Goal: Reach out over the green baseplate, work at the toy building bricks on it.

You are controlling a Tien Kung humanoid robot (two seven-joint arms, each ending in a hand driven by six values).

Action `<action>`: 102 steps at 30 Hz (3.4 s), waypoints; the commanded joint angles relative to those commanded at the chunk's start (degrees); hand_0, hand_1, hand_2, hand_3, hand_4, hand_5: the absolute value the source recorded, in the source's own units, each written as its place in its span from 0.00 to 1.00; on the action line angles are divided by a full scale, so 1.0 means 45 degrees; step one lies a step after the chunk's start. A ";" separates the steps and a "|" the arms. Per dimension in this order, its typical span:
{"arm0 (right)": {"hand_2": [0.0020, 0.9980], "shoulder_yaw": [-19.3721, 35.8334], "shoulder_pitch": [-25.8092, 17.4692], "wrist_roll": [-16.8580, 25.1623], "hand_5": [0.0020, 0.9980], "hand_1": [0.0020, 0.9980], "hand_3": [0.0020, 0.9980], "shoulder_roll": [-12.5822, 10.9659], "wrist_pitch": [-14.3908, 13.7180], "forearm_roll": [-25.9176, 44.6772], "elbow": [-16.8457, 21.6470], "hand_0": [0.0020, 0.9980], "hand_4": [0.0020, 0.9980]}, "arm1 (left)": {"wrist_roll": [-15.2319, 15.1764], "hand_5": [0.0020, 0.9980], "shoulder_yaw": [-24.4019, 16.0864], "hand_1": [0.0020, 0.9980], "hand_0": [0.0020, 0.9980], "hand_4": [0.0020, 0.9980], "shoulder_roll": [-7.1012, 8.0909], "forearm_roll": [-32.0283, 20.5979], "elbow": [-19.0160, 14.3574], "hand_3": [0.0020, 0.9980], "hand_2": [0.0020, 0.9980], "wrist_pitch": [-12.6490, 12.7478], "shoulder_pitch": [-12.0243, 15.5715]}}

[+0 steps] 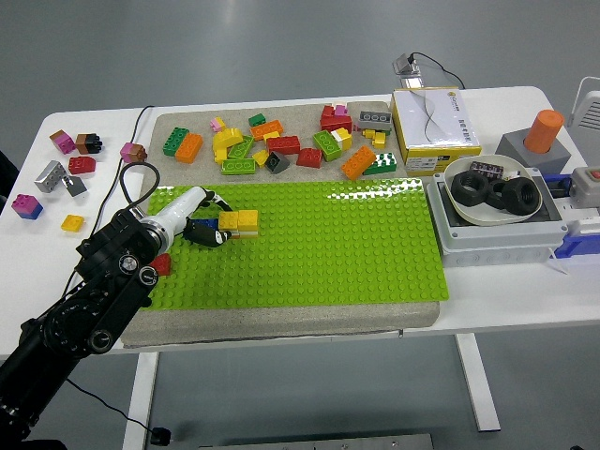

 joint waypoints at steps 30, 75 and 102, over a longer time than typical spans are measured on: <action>0.64 -0.0049 0.0030 -0.0016 0.76 0.58 0.65 -0.0008 0.0058 -0.0025 0.0000 0.59 0.65 | 0.0120 0.00 0.0168 0.93 1.00 0.74 0.0067 -0.0115 0.0053 0.80 0.93 -0.0267 -0.0115; 0.64 -0.0010 -0.0357 -0.0007 0.75 0.58 0.65 -0.0028 0.0000 -0.0026 0.0000 0.59 0.66 | -0.3042 0.48 0.0131 0.96 1.00 0.81 0.0067 0.4732 -0.4523 0.58 0.93 0.7695 0.5135; 0.64 0.0029 -0.0231 -0.0012 0.75 0.58 0.65 -0.0075 -0.0014 -0.0082 0.0000 0.59 0.66 | -0.0133 1.00 0.1364 1.00 1.00 0.91 -0.0226 0.5496 -0.2348 0.73 1.00 0.7347 0.3676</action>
